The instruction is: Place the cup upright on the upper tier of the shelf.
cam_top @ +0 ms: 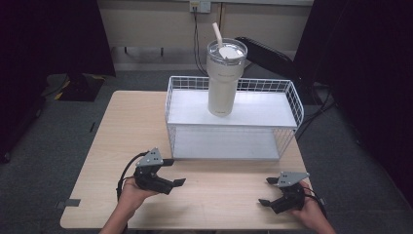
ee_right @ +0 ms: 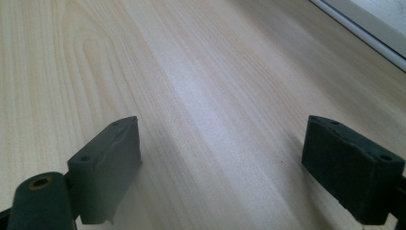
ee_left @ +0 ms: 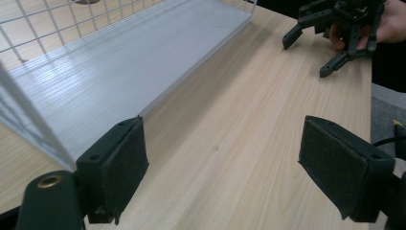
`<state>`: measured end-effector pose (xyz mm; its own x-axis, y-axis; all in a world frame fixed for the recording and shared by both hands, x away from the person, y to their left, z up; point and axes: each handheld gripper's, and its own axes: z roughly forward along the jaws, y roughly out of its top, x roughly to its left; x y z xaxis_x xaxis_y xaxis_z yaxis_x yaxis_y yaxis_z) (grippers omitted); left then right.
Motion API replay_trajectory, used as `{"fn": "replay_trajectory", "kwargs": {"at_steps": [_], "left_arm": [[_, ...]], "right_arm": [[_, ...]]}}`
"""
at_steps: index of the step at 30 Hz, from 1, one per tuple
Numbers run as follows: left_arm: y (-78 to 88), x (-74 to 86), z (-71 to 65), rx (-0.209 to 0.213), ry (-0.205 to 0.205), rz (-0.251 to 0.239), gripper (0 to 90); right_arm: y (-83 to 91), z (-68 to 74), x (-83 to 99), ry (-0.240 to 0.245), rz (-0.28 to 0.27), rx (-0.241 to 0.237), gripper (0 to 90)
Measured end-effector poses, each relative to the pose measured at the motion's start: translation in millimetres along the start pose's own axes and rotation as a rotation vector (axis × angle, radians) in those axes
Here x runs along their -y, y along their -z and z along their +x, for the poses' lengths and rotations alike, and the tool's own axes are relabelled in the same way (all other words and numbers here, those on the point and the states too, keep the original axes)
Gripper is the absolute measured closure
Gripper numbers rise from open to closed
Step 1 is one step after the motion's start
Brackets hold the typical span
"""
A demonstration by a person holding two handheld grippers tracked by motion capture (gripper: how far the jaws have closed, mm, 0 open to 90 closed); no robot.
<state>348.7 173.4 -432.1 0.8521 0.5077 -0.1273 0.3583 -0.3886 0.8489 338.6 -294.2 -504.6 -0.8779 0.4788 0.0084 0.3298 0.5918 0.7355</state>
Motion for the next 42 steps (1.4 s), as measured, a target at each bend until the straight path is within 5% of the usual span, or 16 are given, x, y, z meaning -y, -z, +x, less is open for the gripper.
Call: {"fn": "replay_trajectory", "kwargs": {"at_steps": [25, 42], "left_arm": [[27.1, 35.4, 26.0, -0.102, 0.056, 0.029, 16.3], [37.7, 59.0, 39.3, -0.163, 0.060, 0.064, 16.3]], "right_arm": [[0.0, 0.0, 0.0, 0.000, 0.000, 0.000, 12.6], [0.1, 0.0, 0.0, 0.000, 0.002, 0.001, 12.6]]}}
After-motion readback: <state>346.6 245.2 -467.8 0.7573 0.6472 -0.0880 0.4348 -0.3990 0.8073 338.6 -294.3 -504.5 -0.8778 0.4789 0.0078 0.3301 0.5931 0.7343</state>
